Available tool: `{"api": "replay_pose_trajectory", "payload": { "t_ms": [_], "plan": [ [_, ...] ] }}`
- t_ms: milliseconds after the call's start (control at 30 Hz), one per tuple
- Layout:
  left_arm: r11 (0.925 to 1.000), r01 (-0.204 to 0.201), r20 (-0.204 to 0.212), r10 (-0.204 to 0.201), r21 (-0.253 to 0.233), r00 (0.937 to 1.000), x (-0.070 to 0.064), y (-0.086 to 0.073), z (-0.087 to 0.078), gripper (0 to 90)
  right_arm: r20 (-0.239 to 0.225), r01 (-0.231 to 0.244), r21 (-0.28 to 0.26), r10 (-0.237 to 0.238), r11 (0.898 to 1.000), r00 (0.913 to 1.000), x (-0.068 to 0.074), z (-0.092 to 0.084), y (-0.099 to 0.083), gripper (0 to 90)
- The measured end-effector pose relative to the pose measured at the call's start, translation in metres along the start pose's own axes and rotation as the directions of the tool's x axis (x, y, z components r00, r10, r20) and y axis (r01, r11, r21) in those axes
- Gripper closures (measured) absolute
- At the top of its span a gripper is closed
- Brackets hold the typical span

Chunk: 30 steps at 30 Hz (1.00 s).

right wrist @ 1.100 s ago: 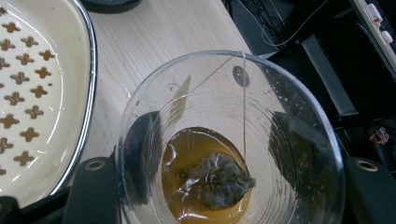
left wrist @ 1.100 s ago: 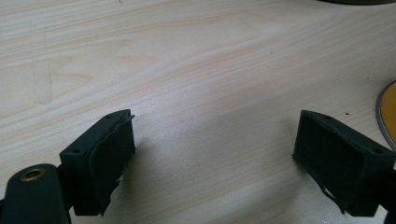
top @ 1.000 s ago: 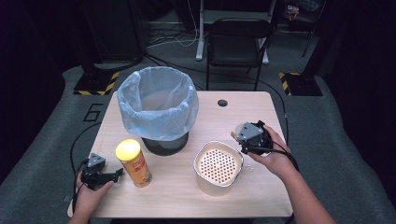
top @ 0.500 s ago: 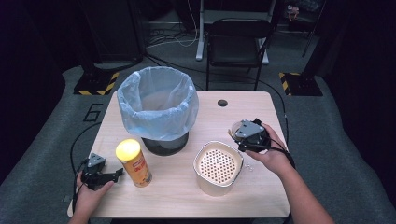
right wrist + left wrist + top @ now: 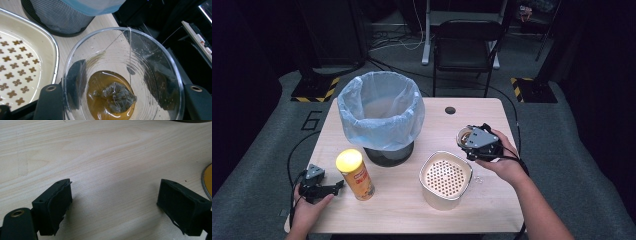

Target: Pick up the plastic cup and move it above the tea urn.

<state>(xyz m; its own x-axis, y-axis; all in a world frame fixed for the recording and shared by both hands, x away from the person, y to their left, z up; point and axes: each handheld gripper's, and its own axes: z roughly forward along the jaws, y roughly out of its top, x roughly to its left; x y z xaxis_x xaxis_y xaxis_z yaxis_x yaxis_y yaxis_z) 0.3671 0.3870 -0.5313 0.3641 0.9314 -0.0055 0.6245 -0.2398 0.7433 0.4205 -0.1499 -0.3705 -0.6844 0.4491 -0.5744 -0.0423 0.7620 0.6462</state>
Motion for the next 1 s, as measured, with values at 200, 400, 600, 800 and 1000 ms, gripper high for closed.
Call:
{"api": "replay_pose_trajectory", "payload": {
  "t_ms": [200, 400, 600, 800, 1000],
  "plan": [
    [1.0, 0.0, 0.0, 0.0, 0.0, 1.0, 0.0, 0.0, 0.0, 12.0, -0.001, 0.029, -0.013, -0.029, 0.999, 0.9996, 0.004, -0.004, 0.004, 34.4],
    [1.0, 0.0, 0.0, 0.0, 0.0, 1.0, 0.0, 0.0, 0.0, 11.9, -0.006, 0.042, -0.026, -0.042, 0.999, 0.9991, 0.007, -0.006, 0.007, 34.6],
    [1.0, -0.001, 0.0, 0.001, 0.001, 1.0, 0.0, 0.0, 0.0, 12.0, -0.002, 0.057, -0.039, -0.057, 0.998, 0.9984, 0.009, -0.007, 0.008, 34.8],
    [1.0, 0.0, 0.0, 0.0, 0.0, 1.0, 0.0, 0.0, 0.0, 12.0, 0.016, 0.086, -0.041, -0.085, 0.995, 0.9963, 0.012, -0.004, 0.007, 34.8],
    [1.0, 0.0, 0.0, 0.0, 0.0, 1.0, 0.0, 0.0, 0.0, 12.0, 0.076, 0.176, -0.035, -0.173, 0.984, 0.9819, 0.023, -0.006, 0.012, 35.4]
  ]
}}
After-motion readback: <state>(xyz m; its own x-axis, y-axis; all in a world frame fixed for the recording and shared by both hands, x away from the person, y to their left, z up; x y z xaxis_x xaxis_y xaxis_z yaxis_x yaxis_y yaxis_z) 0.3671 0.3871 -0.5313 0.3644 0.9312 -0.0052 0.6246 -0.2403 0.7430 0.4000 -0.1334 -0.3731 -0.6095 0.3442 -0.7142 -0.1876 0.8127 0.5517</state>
